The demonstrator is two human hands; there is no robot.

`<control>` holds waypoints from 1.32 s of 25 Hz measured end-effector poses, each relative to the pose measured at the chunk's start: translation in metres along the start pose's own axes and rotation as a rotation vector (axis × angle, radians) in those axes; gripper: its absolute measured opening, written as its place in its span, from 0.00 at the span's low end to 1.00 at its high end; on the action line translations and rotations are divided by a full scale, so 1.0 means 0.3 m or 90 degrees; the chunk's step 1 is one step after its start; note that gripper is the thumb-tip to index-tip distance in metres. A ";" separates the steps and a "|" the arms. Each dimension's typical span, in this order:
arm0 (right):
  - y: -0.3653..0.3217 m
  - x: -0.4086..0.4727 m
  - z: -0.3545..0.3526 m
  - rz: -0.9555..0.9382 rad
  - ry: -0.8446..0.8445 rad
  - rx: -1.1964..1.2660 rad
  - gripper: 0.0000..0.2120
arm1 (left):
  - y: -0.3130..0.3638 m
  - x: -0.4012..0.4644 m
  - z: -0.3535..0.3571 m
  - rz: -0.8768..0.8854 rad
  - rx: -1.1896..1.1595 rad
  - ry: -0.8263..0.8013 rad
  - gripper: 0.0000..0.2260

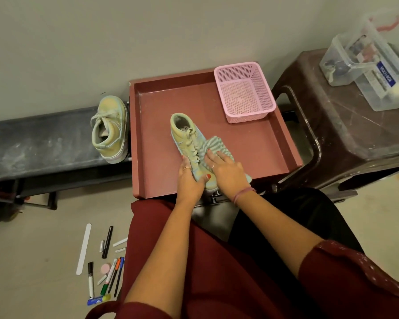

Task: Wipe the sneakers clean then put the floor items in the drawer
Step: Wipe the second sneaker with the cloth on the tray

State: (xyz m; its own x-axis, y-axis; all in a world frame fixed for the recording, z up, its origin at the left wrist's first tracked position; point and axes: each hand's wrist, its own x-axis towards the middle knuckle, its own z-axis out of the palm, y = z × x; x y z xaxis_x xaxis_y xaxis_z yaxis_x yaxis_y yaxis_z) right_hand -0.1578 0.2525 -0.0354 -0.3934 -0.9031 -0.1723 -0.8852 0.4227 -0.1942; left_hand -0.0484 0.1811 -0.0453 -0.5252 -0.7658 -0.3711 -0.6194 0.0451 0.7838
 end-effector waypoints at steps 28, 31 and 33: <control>0.021 0.042 -0.022 -0.008 0.040 0.122 0.28 | -0.007 0.004 0.008 -0.004 -0.055 -0.046 0.65; 0.080 -0.031 0.050 -0.048 0.000 0.038 0.27 | -0.012 0.005 0.007 -0.005 -0.046 -0.037 0.66; 0.127 -0.066 0.002 -0.118 0.009 0.058 0.27 | -0.014 -0.001 0.006 -0.006 -0.044 -0.038 0.66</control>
State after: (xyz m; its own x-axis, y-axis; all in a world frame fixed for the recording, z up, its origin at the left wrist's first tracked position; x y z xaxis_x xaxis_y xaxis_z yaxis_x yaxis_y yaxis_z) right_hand -0.1835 0.2865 -0.0398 -0.2296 -0.9667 -0.1126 -0.9171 0.2537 -0.3075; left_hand -0.0466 0.1824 -0.0494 -0.5549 -0.7264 -0.4056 -0.5837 -0.0076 0.8120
